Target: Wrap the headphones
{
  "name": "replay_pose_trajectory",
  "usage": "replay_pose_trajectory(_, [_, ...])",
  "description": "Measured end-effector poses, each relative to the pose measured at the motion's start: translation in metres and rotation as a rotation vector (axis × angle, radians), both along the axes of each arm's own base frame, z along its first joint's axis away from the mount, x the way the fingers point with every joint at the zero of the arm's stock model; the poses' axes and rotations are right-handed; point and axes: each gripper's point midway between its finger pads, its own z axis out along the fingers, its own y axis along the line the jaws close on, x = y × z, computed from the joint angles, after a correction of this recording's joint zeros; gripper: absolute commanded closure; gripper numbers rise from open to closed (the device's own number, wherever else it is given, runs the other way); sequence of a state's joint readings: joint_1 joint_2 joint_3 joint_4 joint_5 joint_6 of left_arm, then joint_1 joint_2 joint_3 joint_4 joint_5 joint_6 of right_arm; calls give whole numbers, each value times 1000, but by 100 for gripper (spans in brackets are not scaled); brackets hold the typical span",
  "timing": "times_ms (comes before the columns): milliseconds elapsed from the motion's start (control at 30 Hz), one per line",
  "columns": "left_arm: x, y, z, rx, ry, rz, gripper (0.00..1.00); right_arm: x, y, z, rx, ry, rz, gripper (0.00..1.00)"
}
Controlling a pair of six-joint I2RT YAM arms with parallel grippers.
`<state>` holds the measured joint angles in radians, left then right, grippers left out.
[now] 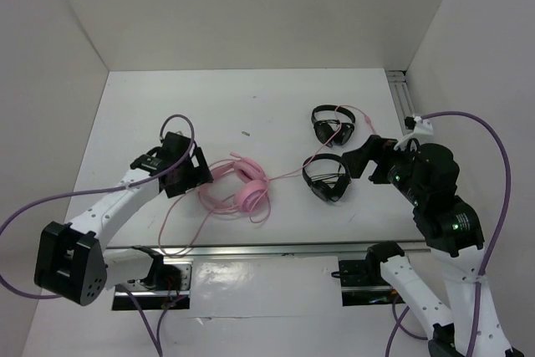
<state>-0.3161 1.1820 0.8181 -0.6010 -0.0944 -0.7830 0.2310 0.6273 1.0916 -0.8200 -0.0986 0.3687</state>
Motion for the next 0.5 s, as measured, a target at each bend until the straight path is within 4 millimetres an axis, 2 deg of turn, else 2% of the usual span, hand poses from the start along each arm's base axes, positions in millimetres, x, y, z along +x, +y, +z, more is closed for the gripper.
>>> replay_pose_trajectory(100, [3, 5, -16, 34, 30, 24, 2, 2, 3, 1, 8, -19, 13, 0])
replay_pose_trajectory(300, [22, 0, -42, 52, 52, 26, 8, 6, 11, -12, 19, -5, 52, 0])
replay_pose_trajectory(400, [24, -4, -52, 57, 62, 19, 23, 6, 13, -10, 25, -11, 64, 0])
replay_pose_trajectory(500, [22, -5, -61, 68, 73, 13, 31, 7, 14, -6, 31, -27, 69, 0])
